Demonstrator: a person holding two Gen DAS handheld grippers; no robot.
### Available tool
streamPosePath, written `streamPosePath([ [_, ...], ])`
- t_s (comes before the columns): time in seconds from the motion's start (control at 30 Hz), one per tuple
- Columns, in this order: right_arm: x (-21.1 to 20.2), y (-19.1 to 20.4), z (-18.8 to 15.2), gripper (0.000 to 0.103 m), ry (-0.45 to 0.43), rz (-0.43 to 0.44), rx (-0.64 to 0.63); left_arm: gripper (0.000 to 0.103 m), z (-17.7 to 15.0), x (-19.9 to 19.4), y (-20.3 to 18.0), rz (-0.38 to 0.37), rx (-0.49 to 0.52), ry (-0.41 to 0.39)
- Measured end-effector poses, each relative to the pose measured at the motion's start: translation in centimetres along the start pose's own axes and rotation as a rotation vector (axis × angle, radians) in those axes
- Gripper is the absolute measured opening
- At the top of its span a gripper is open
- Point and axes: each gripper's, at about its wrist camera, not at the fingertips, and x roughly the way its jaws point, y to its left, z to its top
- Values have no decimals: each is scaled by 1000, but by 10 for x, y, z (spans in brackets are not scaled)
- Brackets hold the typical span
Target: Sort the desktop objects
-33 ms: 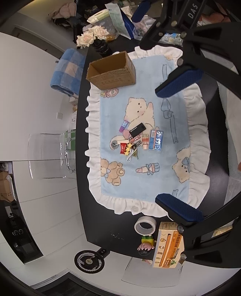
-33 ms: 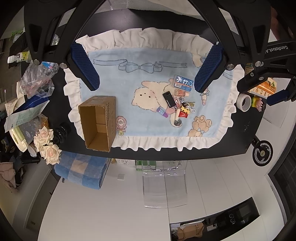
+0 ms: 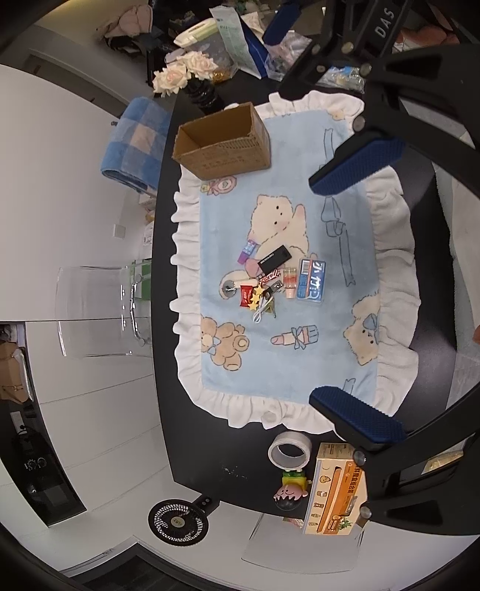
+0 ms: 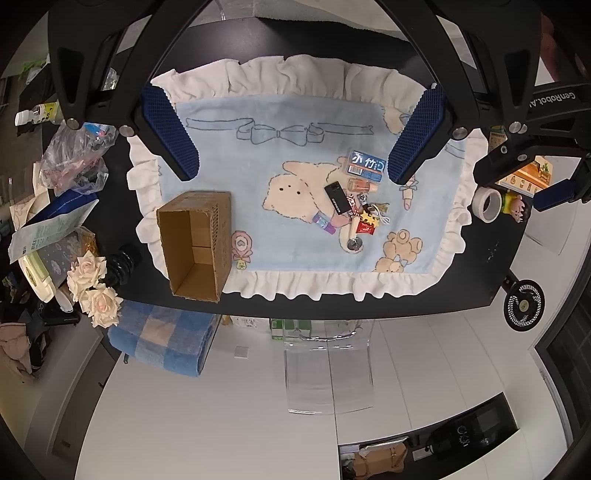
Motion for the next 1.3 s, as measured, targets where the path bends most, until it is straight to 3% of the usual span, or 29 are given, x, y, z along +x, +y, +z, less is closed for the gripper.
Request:
streamPosePath([
  [0.2, 0, 0, 1, 103, -7, 4, -3, 103, 2, 3, 7, -24, -20, 26],
  [1.3, -4, 3, -6, 103, -5, 18, 4, 103, -7, 0, 4, 25, -11, 7],
])
